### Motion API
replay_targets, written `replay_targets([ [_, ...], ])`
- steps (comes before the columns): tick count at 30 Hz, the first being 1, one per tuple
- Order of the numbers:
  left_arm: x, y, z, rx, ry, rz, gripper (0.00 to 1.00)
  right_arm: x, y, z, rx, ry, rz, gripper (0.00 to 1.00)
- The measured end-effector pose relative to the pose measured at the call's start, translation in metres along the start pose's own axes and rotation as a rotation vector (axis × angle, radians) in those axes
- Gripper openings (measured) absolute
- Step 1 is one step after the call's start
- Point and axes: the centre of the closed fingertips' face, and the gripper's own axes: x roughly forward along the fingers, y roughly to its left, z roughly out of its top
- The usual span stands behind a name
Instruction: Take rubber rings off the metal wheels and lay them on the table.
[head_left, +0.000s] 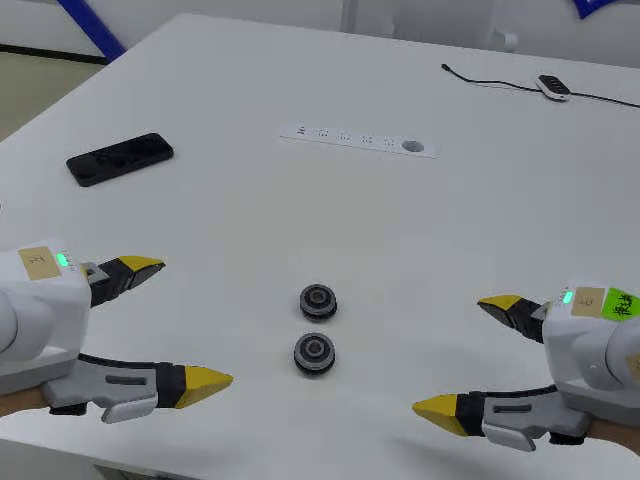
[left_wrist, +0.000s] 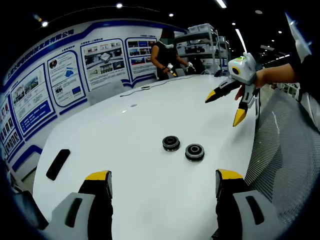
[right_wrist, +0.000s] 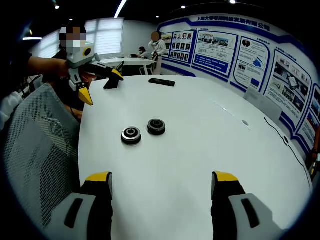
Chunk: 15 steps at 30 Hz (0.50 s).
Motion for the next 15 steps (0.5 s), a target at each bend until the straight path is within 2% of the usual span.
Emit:
replay_targets([
  [9,0.0047,0.0005,0.0,-0.002,0.001,-0.009,0.87,0.0017,0.0013,0.002,0.037,-0.021,-0.004,0.81],
  [15,0.0094,0.0029,0.0013,0.0,0.003,-0.019,0.86,0.0006,-0.0045,0.0,0.049,-0.016,-0.016,0.8],
])
